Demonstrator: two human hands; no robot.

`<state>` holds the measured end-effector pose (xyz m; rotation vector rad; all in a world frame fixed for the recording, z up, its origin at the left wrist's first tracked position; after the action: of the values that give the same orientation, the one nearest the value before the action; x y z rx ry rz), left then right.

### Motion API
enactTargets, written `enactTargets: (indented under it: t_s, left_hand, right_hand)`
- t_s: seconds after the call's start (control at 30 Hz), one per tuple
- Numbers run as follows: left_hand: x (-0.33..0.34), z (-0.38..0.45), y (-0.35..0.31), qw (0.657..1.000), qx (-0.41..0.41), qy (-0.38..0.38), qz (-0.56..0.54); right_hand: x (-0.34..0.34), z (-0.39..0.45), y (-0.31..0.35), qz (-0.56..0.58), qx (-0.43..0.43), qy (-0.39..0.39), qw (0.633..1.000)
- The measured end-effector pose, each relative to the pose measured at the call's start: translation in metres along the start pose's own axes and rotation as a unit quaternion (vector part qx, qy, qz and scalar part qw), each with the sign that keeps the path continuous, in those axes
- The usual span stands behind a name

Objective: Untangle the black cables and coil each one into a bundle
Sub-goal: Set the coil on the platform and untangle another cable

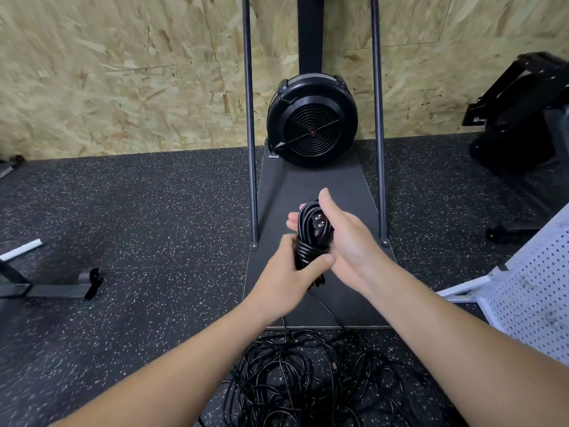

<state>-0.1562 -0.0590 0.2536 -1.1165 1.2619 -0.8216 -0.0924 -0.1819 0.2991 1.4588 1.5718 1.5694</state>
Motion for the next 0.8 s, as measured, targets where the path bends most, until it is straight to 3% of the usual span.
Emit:
enactTargets:
  t_s: [0.1, 0.2, 0.4, 0.6, 0.8]
  left_hand:
    - [0.008, -0.002, -0.001, 0.999, 0.015, 0.031, -0.016]
    - [0.016, -0.01, -0.011, 0.99, 0.027, 0.112, -0.082]
    - [0.019, -0.017, -0.023, 0.949, -0.015, 0.221, -0.224]
    - [0.022, -0.014, -0.014, 0.971, 0.01, 0.157, -0.178]
    - [0.019, 0.001, -0.025, 0.976, 0.039, 0.075, -0.199]
  right_hand:
    - [0.0, -0.004, 0.008, -0.047, -0.044, -0.009, 0.998]
    - [-0.006, -0.004, 0.015, -0.089, -0.071, -0.032, 0.993]
    - [-0.01, -0.006, 0.025, -0.052, -0.047, -0.002, 0.998]
    - [-0.013, -0.007, 0.03, -0.122, -0.059, 0.043, 0.99]
    - [-0.027, -0.001, 0.04, -0.144, -0.056, 0.021, 0.988]
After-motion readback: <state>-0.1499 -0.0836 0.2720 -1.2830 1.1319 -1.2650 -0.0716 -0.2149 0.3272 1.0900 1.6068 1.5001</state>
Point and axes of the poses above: each hand's wrist, its own z-axis towards the middle knuckle, its own x-axis out of the palm, y = z × x, the point moved 3 cm from there along z, towards the middle knuckle, and after that the axes turned 8 degrees about -z, right-handed, at the moved point
